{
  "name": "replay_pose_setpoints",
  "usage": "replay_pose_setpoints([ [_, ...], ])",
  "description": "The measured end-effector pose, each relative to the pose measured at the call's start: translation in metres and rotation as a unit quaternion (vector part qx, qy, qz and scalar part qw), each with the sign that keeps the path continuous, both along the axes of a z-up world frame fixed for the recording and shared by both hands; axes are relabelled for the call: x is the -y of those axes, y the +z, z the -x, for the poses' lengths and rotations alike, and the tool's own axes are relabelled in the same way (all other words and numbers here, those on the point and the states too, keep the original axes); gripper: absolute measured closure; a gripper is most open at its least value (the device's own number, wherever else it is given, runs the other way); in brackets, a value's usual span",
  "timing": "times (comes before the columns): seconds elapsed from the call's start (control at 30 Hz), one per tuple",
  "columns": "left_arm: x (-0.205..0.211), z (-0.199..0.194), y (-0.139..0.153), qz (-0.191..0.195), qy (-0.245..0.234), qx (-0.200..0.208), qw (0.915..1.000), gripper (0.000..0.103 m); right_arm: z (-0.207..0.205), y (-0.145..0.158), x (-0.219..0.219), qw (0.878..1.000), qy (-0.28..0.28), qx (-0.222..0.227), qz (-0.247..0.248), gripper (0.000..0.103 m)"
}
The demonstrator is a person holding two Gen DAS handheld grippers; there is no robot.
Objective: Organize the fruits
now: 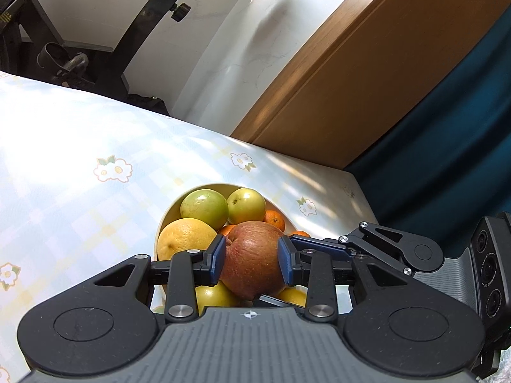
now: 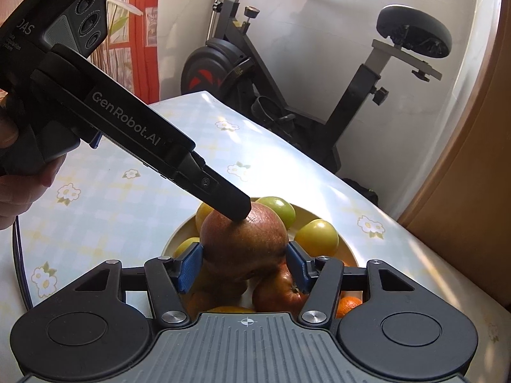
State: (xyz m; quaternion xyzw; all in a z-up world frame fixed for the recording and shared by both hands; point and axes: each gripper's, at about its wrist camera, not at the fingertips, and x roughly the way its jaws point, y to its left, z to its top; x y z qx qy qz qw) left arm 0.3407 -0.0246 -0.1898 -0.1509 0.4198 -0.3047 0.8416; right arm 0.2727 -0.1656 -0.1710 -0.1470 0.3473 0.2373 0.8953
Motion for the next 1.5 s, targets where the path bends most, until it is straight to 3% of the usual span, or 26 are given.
replay_pose_setpoints([
  [0.37, -0.002, 0.008, 0.004, -0.033, 0.017, 0.022, 0.9991, 0.067, 0.006, 0.002, 0.009, 0.999, -0.042, -0.006, 0.011, 0.054],
  [0.7, -0.009, 0.039, 0.027, -0.084, 0.034, 0.08, 0.9926, 0.061, 0.027, 0.023, 0.015, 0.995, -0.097, 0.02, -0.01, 0.051],
  [0.9, -0.018, 0.071, 0.046, -0.1, 0.052, 0.129, 0.9852, 0.031, 0.051, 0.041, 0.022, 0.989, -0.135, 0.046, -0.045, 0.042],
  [1.03, -0.025, 0.09, 0.058, -0.111, 0.063, 0.15, 0.9804, 0.006, 0.071, 0.056, 0.027, 0.983, -0.153, 0.074, -0.072, 0.023],
  [1.13, -0.028, 0.106, 0.068, -0.131, 0.072, 0.174, 0.9734, 0.005, 0.089, 0.07, 0.032, 0.977, -0.164, 0.094, -0.099, 0.003],
  [1.17, -0.029, 0.11, 0.071, -0.136, 0.077, 0.18, 0.9712, 0.004, 0.095, 0.075, 0.034, 0.974, -0.168, 0.104, -0.108, 0.0],
  [1.4, -0.036, 0.158, 0.104, -0.169, 0.13, 0.241, 0.9469, 0.0, 0.136, 0.105, 0.039, 0.961, -0.183, 0.142, -0.153, 0.0],
  [1.5, -0.038, 0.176, 0.118, -0.16, 0.137, 0.251, 0.9449, 0.0, 0.152, 0.115, 0.041, 0.953, -0.198, 0.151, -0.171, 0.0],
])
